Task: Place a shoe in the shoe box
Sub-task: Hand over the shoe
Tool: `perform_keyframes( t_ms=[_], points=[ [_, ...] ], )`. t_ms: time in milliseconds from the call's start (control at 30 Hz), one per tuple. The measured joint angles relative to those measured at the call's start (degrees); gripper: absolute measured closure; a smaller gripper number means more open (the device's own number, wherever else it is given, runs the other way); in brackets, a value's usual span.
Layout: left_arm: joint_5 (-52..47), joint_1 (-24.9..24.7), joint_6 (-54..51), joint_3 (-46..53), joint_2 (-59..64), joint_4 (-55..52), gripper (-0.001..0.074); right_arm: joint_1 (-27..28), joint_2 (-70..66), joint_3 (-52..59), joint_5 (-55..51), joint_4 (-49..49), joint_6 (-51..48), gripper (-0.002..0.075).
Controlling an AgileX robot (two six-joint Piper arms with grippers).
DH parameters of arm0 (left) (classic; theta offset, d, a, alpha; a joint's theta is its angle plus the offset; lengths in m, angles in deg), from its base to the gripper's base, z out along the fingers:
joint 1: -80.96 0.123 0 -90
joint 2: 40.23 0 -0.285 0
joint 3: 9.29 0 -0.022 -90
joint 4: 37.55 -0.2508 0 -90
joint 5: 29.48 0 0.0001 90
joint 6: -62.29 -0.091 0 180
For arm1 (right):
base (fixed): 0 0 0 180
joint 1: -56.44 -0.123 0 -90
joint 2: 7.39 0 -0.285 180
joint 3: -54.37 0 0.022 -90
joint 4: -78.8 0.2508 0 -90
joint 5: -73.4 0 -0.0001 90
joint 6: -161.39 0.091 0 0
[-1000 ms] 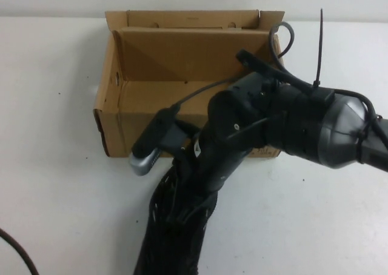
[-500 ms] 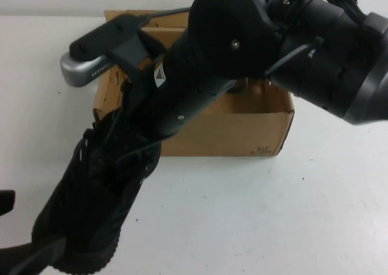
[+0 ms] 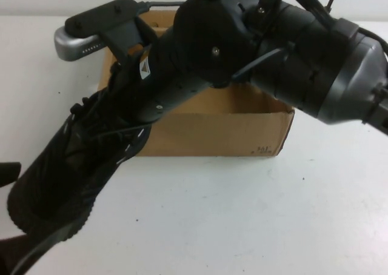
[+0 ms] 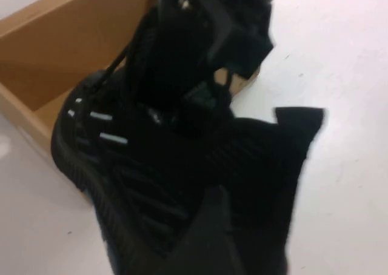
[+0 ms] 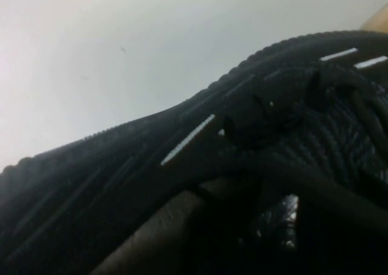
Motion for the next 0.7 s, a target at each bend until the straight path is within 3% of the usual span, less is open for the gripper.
perform_keyframes(
  t_ms=[267, 333, 400, 467, 567, 700],
  points=[
    [2.24, 0.00, -0.14, -0.68, 8.64, -4.63, 0.0147, 0.00, 0.00, -2.54, -1.33, 8.58, -1.84, 0.0726],
    [2.12, 0.00, 0.71, -1.79, 10.49, -5.26, 0.0267, 0.00, 0.00, -2.59, -2.49, 9.51, -2.51, 0.0726],
    [0.92, 0.00, 1.58, -3.16, 11.56, -6.36, 0.0503, 0.00, 0.00, -2.59, -3.46, 9.51, -2.59, 0.0726],
    [0.03, 0.00, 1.72, -4.15, 11.86, -7.23, 0.0619, 0.00, 0.00, -2.59, -3.93, 9.40, -2.59, 0.0726],
    [-0.64, 0.00, 1.84, -5.16, 11.95, -8.08, 0.0686, 0.00, 0.00, -2.59, -3.93, 9.65, -2.59, 0.0726],
    [-1.04, 0.00, 1.84, -5.48, 12.07, -8.72, 0.0702, 0.00, 0.00, -2.67, -2.65, 10.11, -3.33, 0.0670]
  ],
)
